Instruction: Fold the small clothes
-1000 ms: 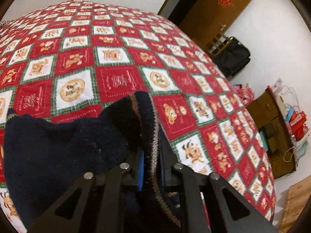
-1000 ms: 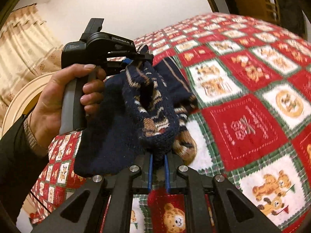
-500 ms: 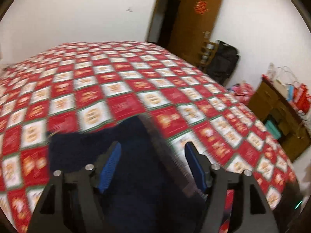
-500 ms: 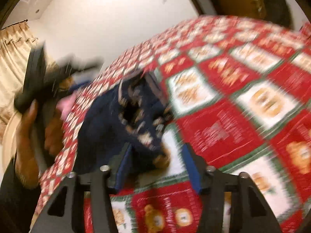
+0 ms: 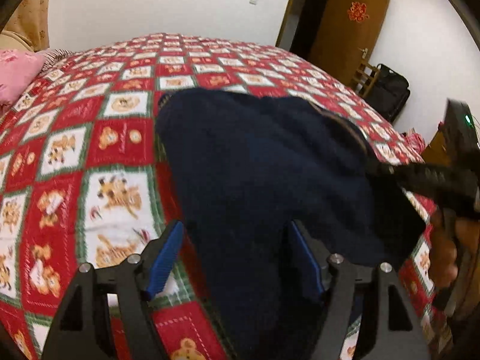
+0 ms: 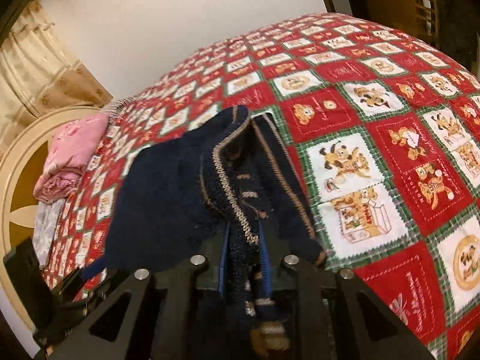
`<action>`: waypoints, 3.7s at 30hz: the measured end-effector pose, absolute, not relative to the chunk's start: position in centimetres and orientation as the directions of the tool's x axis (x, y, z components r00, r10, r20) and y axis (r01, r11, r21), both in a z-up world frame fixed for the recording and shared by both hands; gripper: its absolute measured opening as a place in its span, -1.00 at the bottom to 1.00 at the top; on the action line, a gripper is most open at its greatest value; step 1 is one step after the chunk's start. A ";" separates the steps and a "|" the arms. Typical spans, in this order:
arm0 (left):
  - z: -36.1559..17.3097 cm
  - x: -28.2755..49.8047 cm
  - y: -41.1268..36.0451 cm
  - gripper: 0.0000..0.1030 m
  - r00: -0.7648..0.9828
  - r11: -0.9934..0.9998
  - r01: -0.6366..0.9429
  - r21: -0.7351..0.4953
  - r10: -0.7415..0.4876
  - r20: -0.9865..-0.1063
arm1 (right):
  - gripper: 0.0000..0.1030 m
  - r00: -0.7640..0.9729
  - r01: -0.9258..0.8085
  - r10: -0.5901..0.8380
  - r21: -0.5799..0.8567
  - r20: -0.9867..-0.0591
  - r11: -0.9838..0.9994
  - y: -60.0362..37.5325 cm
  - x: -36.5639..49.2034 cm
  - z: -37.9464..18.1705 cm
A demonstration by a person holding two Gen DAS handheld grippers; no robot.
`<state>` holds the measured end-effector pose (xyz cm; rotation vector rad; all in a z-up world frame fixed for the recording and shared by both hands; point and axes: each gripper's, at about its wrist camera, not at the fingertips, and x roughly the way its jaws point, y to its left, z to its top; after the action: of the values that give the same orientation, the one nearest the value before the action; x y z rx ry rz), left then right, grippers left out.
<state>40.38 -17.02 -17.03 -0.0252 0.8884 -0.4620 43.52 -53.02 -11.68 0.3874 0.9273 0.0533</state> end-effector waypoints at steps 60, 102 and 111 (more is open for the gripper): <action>-20.5 39.2 -17.8 1.00 0.520 0.904 0.373 -0.212 -0.392 -0.759 | -0.75 0.572 -0.008 0.063 0.072 -0.818 0.997 -51.9 33.9 -13.0; -16.9 44.7 -15.4 1.00 0.573 0.918 0.324 -0.228 -0.382 -0.726 | 0.17 0.566 -0.090 0.209 0.192 -0.798 0.977 -53.0 46.0 -11.6; -18.6 47.8 -16.5 1.00 0.479 0.884 0.295 -0.362 -0.465 -0.744 | 0.20 0.524 -0.011 0.326 0.377 -0.787 0.926 -56.9 48.9 -13.2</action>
<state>47.81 -16.46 -18.65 -0.1946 0.9658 -0.4675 48.89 -56.90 -13.17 0.3467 1.0040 0.2063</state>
